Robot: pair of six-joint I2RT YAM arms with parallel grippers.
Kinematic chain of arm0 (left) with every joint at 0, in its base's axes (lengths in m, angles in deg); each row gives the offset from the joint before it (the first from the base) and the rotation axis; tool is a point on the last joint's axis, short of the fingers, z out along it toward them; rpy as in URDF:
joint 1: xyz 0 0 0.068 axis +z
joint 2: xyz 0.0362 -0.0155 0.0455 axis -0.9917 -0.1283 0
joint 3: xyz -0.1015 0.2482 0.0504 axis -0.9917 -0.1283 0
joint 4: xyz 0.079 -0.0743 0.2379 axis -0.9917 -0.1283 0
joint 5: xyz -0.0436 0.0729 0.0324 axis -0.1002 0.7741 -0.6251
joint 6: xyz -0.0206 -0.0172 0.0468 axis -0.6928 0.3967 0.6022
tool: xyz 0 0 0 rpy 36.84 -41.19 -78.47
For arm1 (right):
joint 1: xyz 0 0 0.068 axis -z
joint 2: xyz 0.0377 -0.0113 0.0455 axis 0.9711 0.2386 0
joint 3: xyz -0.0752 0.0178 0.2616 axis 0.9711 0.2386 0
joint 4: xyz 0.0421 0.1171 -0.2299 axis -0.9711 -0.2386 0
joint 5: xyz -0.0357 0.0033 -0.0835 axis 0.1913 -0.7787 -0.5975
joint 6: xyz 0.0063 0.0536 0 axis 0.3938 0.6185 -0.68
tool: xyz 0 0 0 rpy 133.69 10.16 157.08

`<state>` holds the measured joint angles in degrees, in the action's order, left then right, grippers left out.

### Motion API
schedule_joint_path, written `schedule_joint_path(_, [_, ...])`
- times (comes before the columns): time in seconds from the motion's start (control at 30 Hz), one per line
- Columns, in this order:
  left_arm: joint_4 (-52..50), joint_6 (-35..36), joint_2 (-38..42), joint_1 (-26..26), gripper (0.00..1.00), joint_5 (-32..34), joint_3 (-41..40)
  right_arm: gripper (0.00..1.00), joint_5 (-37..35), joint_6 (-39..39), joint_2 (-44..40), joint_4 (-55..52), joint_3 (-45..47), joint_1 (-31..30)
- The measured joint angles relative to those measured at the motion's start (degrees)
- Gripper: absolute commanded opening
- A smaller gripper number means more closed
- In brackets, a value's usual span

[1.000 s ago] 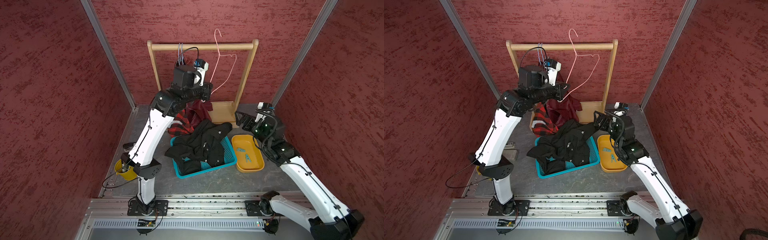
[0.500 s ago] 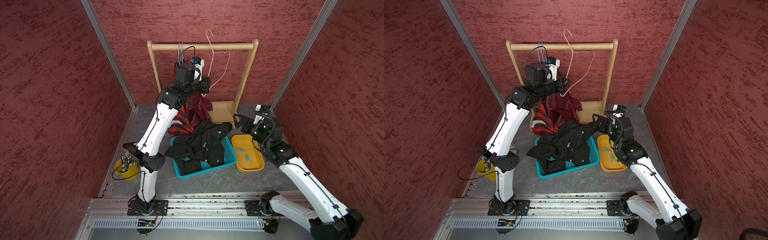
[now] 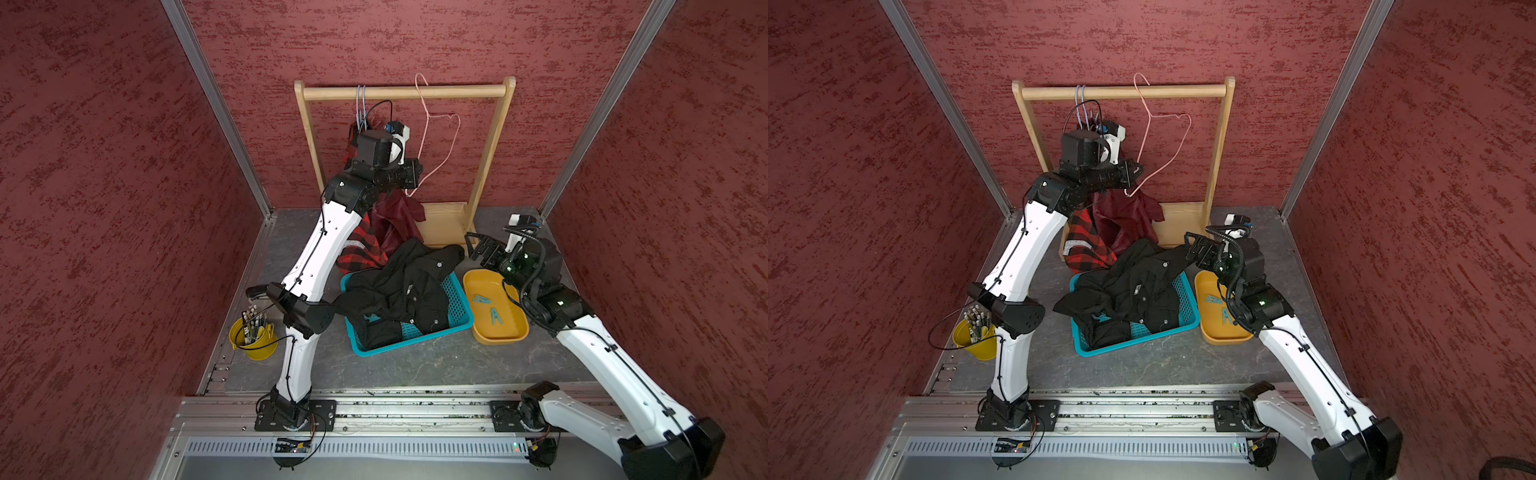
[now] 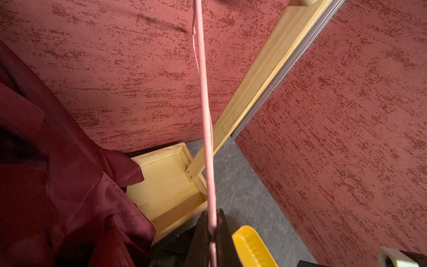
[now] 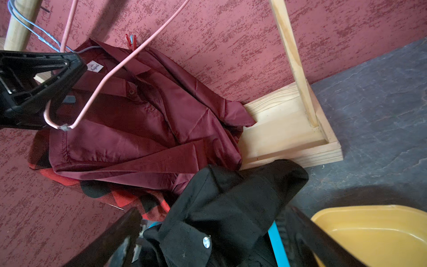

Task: Remove the clothespins securing long-sleeve shirts to the hanger
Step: Place the hanger on the clothesline.

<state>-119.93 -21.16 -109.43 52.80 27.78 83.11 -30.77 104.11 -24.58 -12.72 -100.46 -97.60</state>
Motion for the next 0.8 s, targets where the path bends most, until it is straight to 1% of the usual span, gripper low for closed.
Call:
schedule_joint_path(0.17, [-0.50, 0.94, 0.07, -1.42, 0.00, 0.09, -0.76, 0.99, 0.00, 0.22, 0.00, 0.09, 0.20, 0.00])
schedule_joint_path(0.37, [0.28, 2.64, 0.76, -3.65, 0.00, 1.14, -4.92, 0.99, 0.02, 0.63, 0.00, 1.03, 1.11, 0.00])
schedule_joint_path(0.4, [0.39, 2.86, 0.85, -3.85, 0.02, 1.38, -5.05, 0.99, 0.02, 0.68, 0.00, 1.18, 1.38, 0.00])
schedule_joint_path(0.43, [0.55, 2.99, 0.94, -3.98, 0.06, 1.53, -5.05, 0.99, 0.04, 0.74, 0.02, 1.22, 1.51, 0.00])
schedule_joint_path(0.53, [0.44, 3.23, 1.46, -4.07, 0.24, 1.70, -5.05, 0.99, 0.04, 0.87, 0.35, 1.44, 1.60, 0.00])
schedule_joint_path(0.57, [0.37, 3.30, 1.66, -4.07, 0.33, 1.73, -5.05, 0.99, 0.04, 0.87, 0.46, 1.53, 1.60, 0.00])
schedule_joint_path(0.63, [0.11, 3.82, 2.16, -4.07, 0.58, 1.84, -5.05, 0.99, 0.07, 0.98, 0.74, 1.95, 1.60, 0.00])
schedule_joint_path(0.67, [-0.02, 3.85, 2.40, -4.07, 0.65, 1.97, -5.07, 0.99, 0.09, 1.05, 0.90, 2.16, 1.60, 0.00])
schedule_joint_path(0.73, [-0.11, 4.04, 3.17, -4.07, 0.76, 2.25, -5.35, 0.99, 0.22, 1.09, 1.36, 2.64, 1.60, 0.00])
schedule_joint_path(0.8, [-0.33, 4.13, 4.11, -4.07, 0.84, 2.56, -5.77, 0.99, 0.42, 1.33, 1.88, 3.13, 1.66, 0.00])
